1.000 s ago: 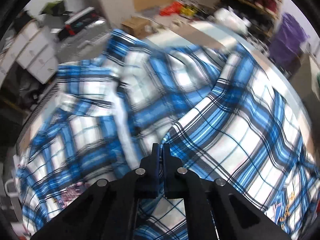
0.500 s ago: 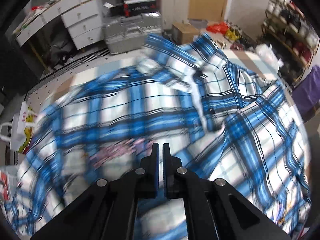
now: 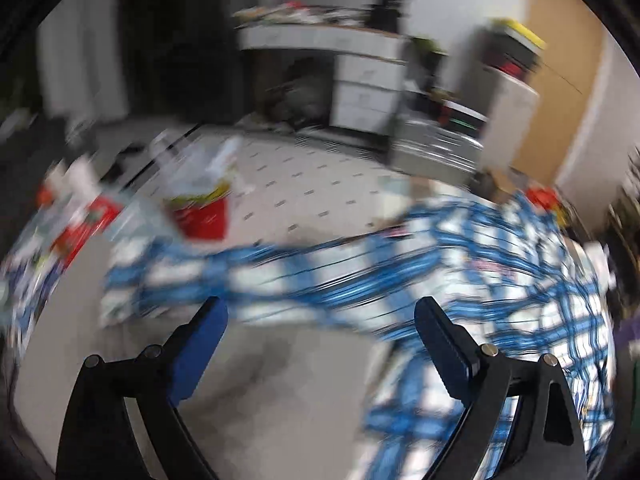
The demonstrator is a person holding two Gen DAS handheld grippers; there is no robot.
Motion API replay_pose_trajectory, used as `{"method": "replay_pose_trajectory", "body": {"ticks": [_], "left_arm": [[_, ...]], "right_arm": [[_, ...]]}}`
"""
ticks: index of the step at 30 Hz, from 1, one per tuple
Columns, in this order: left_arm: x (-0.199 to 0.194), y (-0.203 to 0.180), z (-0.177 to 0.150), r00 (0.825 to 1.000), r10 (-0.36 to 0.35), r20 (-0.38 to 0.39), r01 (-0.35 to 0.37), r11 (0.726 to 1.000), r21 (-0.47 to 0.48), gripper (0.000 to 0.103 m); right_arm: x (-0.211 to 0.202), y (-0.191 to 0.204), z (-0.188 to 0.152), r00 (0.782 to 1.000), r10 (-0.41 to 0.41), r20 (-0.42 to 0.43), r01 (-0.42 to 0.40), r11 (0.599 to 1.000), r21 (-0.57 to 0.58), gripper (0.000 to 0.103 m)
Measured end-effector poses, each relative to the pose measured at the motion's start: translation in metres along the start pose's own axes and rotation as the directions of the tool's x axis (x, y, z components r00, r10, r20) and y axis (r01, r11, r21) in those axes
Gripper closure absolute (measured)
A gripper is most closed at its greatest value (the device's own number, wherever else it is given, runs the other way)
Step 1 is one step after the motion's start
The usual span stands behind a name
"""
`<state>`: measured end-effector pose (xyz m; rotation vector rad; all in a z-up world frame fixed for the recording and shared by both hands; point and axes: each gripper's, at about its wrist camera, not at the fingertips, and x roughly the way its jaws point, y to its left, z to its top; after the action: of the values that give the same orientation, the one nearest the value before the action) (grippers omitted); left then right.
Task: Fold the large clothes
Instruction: 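Lift the white-cuffed sleeve with the left tool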
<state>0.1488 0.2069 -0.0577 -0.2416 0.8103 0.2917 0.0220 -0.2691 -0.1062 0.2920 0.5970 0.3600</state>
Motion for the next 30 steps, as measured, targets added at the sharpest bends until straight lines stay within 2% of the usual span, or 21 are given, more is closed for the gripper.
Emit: {"method": "replay_pose_trajectory", "body": {"ticks": [2,4,8,11,13,15,16,18,20,23,26,28,29,30], "left_arm": [[-0.004,0.038,-0.005,1.0,0.018,-0.001,-0.018,0.996,-0.091,0.011],[-0.003,0.076,-0.008,0.999,0.052,-0.014,-0.054,0.979,-0.199,0.011],[0.005,0.141,-0.016,0.997,0.026,-0.069,-0.049,0.929,-0.368,0.011],[0.018,0.171,-0.025,0.994,-0.027,-0.104,-0.026,0.88,-0.475,0.011],[0.034,0.186,-0.032,0.989,-0.088,-0.119,0.007,0.831,-0.556,0.011],[0.047,0.199,-0.035,0.984,-0.132,-0.116,0.033,0.788,-0.615,0.011],[0.05,0.197,-0.035,0.985,-0.138,-0.106,0.042,0.776,-0.629,0.011],[0.052,0.192,-0.026,0.99,-0.114,-0.087,0.037,0.787,-0.615,0.011],[0.059,0.182,-0.016,0.988,-0.108,-0.106,0.029,0.82,-0.571,0.011],[0.075,0.161,-0.006,0.989,-0.027,-0.144,-0.047,0.872,-0.488,0.011],[0.089,0.146,0.0,0.982,0.066,-0.177,-0.136,0.899,-0.417,0.011],[0.101,0.131,0.0,0.958,0.166,-0.234,-0.234,0.925,-0.3,0.011],[0.109,0.121,0.001,0.937,0.227,-0.267,-0.288,0.933,-0.216,0.011],[0.108,0.113,0.0,0.938,0.247,-0.245,-0.295,0.938,-0.181,0.018]], "right_arm": [[-0.001,0.005,-0.001,1.0,-0.008,0.019,0.009,1.0,-0.029,0.008],[-0.002,0.009,-0.001,0.999,-0.01,0.037,0.013,0.998,-0.056,0.005],[-0.004,0.015,-0.002,0.997,-0.019,0.071,0.026,0.995,-0.099,0.002],[0.0,0.016,-0.003,0.997,-0.04,0.069,0.047,0.994,-0.103,0.001],[0.005,0.015,-0.003,0.998,-0.045,0.051,0.05,0.995,-0.09,0.001],[0.008,0.015,-0.003,0.998,-0.054,0.039,0.057,0.995,-0.078,0.001],[0.01,0.015,-0.003,0.998,-0.055,0.034,0.057,0.996,-0.072,0.001],[0.013,0.016,-0.003,0.998,-0.059,0.029,0.06,0.996,-0.061,0.001],[0.017,0.019,-0.004,0.998,-0.066,0.02,0.067,0.996,-0.059,0.001],[0.02,0.026,-0.006,0.997,-0.076,0.014,0.077,0.994,-0.075,0.001],[0.026,0.034,-0.007,0.996,-0.087,0.005,0.087,0.991,-0.106,0.001],[0.028,0.038,-0.008,0.996,-0.087,-0.003,0.086,0.989,-0.119,0.001],[0.03,0.04,-0.009,0.996,-0.087,-0.008,0.085,0.988,-0.13,0.001],[0.03,0.042,-0.009,0.996,-0.088,-0.01,0.086,0.987,-0.136,0.001]]}}
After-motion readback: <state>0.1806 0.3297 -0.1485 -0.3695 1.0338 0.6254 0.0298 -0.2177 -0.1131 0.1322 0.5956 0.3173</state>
